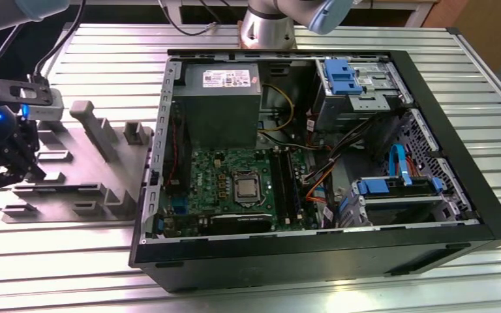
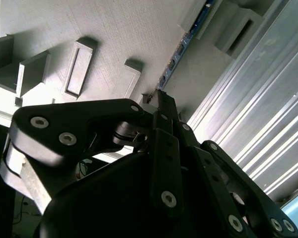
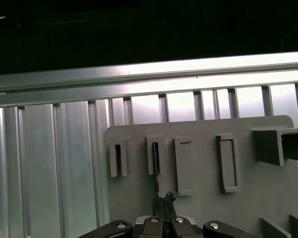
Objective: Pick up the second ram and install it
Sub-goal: 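Pick up the second ram and move it above second insertion slot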
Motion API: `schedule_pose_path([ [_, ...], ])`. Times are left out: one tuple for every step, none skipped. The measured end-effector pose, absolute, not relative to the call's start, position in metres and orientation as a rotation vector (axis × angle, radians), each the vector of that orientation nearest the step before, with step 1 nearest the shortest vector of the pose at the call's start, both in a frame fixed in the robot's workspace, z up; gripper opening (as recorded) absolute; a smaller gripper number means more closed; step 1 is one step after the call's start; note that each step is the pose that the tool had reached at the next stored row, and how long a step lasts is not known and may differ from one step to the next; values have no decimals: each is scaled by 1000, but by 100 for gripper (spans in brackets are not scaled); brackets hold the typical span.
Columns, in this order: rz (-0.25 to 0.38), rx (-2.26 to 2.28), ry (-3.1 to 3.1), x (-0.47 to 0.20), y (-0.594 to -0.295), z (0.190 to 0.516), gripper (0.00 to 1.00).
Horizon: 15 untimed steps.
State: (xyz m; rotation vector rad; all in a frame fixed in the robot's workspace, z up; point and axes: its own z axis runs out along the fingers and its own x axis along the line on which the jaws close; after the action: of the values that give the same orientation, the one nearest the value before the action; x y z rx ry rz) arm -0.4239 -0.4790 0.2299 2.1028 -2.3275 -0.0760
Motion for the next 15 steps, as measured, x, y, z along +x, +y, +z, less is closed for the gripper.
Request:
schedule_pose_path([
  [-76,2103,-2327,-424,-479,230,10],
  [-76,2103,-2327,-424,-479,230,10],
  [-76,2103,-2327,-424,-479,230,10],
  [-76,2103,-2327,-424,-479,230,10],
  [-76,2104,-2327,-424,-480,230,10],
  [-76,2105,-2326,-424,-480,230,10],
  [-76,2105,-2325,-424,-481,230,10],
  [-76,2105,-2325,-424,-481,230,10],
  [-76,2106,-2325,-424,-481,230,10],
  [-76,2106,-2324,-424,-481,230,10],
  [-76,2106,-2324,-424,-481,230,10],
  [-76,2106,-2324,-424,-481,230,10],
  [-76,2106,-2324,-424,-481,230,10],
  [-76,2106,-2324,-424,-481,230,10],
  [-76,2107,-2324,-424,-481,230,10],
])
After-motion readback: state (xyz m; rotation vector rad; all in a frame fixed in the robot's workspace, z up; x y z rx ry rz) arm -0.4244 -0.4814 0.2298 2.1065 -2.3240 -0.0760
